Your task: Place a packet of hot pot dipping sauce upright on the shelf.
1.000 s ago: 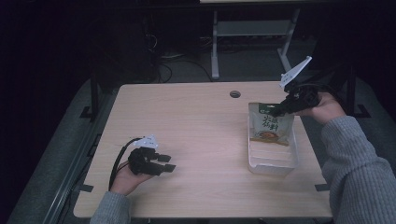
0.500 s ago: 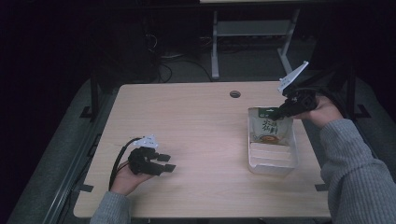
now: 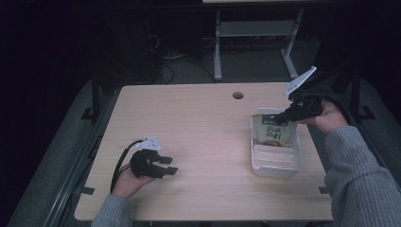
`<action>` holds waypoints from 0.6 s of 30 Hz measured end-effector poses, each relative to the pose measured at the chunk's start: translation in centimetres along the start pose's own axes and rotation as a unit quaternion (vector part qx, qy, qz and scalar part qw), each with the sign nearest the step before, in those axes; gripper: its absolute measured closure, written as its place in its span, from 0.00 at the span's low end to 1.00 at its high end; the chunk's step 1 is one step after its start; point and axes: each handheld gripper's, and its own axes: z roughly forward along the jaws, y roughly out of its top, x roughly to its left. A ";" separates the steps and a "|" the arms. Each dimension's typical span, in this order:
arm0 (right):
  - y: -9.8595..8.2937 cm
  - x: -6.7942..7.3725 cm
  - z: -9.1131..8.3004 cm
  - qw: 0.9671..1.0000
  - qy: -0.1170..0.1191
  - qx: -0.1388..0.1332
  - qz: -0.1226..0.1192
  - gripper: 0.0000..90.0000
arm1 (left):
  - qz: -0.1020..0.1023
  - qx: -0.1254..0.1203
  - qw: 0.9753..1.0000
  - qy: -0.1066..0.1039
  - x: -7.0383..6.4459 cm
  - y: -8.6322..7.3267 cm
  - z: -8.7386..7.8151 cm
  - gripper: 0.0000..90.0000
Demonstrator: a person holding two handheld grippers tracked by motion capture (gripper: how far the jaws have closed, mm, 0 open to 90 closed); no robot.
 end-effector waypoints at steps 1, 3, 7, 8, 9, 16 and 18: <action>-0.1 0.0 0.1 1.000 -0.001 0.001 0.003 0.97 | 0.000 0.000 1.000 0.000 0.0 0.0 0.0 0.54; -0.3 0.0 0.1 1.000 -0.002 -0.004 0.004 0.97 | 0.001 0.000 1.000 0.000 0.0 0.0 0.0 0.54; -0.5 -0.1 -0.1 1.000 -0.005 -0.013 0.005 0.97 | 0.001 0.001 1.000 0.000 0.0 0.0 0.0 0.54; -0.6 0.0 -0.1 1.000 -0.006 -0.012 0.007 0.97 | 0.001 0.001 1.000 -0.001 0.0 0.0 0.1 0.54; -0.8 0.0 -0.2 1.000 -0.008 -0.015 0.008 0.96 | 0.001 0.002 1.000 0.000 -0.1 0.0 0.1 0.54; -1.4 -0.1 -0.3 0.999 -0.012 -0.026 0.013 0.95 | 0.001 0.001 1.000 -0.001 -0.1 0.1 0.1 0.54; -1.5 -0.1 -0.3 0.999 -0.012 -0.027 0.015 0.95 | 0.000 0.002 1.000 0.000 -0.1 0.1 0.1 0.54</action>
